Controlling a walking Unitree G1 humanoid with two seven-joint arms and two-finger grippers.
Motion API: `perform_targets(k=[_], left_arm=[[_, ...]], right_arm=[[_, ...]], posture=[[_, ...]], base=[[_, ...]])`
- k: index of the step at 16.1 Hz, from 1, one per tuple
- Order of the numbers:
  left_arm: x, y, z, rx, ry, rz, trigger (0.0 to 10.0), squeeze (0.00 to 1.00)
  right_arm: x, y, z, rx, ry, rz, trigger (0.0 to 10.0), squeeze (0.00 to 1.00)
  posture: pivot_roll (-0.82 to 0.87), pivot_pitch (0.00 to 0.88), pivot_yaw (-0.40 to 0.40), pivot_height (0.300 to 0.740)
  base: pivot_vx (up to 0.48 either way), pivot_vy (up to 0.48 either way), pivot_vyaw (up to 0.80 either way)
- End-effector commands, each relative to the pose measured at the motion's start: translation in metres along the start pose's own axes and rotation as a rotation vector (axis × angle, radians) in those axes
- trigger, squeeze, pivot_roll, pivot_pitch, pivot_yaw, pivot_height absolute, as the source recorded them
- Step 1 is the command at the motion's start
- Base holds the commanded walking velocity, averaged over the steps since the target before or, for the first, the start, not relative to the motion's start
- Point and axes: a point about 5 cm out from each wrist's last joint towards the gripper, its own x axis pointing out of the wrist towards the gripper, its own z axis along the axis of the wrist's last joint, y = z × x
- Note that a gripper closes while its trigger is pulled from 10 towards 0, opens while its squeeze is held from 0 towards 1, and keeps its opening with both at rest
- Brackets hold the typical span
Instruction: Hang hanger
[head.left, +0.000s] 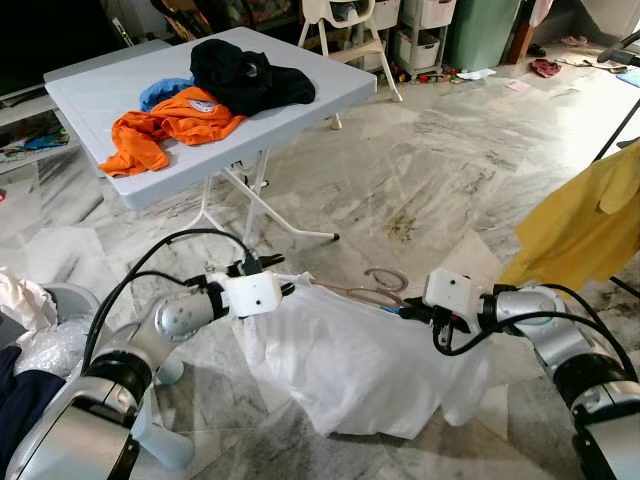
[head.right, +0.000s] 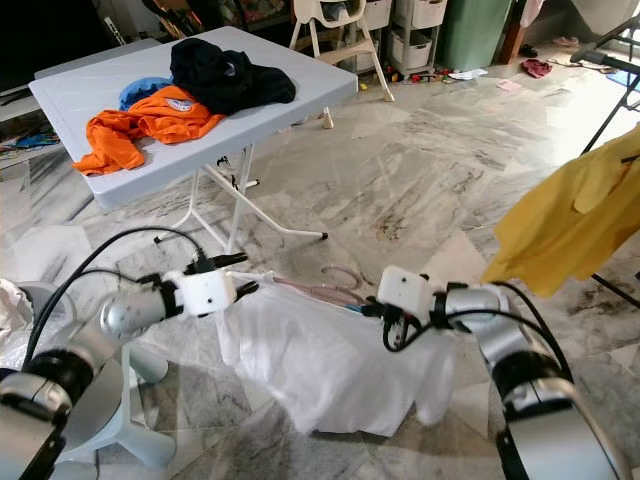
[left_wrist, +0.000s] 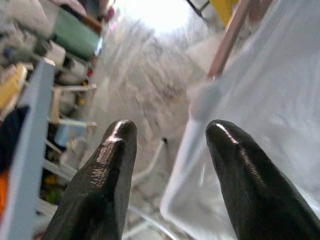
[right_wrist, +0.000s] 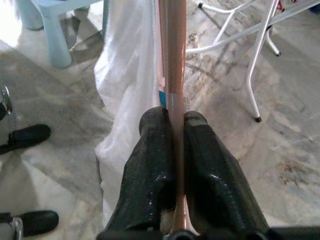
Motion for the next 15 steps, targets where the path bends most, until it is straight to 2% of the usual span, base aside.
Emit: perform_targets(k=[1, 4, 7, 9, 12, 15], left_arm=[[-0.01, 0.0, -0.012, -0.034, 0.054, 0.029, 10.0, 1.0], [-0.03, -0.012, -0.038, -0.129, 0.176, 0.098, 10.0, 1.0], [-0.039, -0.015, -0.051, -0.2, 0.258, 0.182, 10.0, 1.0], [-0.042, -0.011, -0.057, -0.248, 0.302, 0.257, 10.0, 1.0], [-0.034, -0.002, -0.052, -0.321, 0.274, 0.336, 10.0, 1.0], [-0.015, -0.01, -0.038, -0.422, 0.187, 0.306, 10.0, 1.0]], right_arm=[[-0.004, -0.008, 0.011, -0.034, -0.069, -0.042, 0.0, 0.0], [-0.02, -0.007, 0.014, -0.05, -0.12, -0.073, 0.0, 0.0], [-0.031, -0.004, 0.02, -0.033, -0.174, -0.119, 0.0, 0.0], [-0.033, 0.006, 0.022, -0.021, -0.191, -0.121, 0.0, 0.0], [-0.04, 0.013, 0.026, -0.009, -0.185, -0.106, 0.0, 0.0], [-0.046, 0.01, 0.034, 0.006, -0.206, -0.12, 0.0, 0.0]], posture=[[-0.1, 0.009, 0.073, 0.74], [-0.11, 0.014, 0.077, 0.74], [-0.13, 0.017, 0.085, 0.74], [-0.14, 0.015, 0.093, 0.74], [-0.15, 0.012, 0.098, 0.74], [-0.16, 0.013, 0.1, 0.74]], base=[[0.0, 0.0, 0.0], [0.0, 0.0, 0.0], [0.0, 0.0, 0.0], [0.0, 0.0, 0.0], [0.0, 0.0, 0.0], [0.0, 0.0, 0.0]])
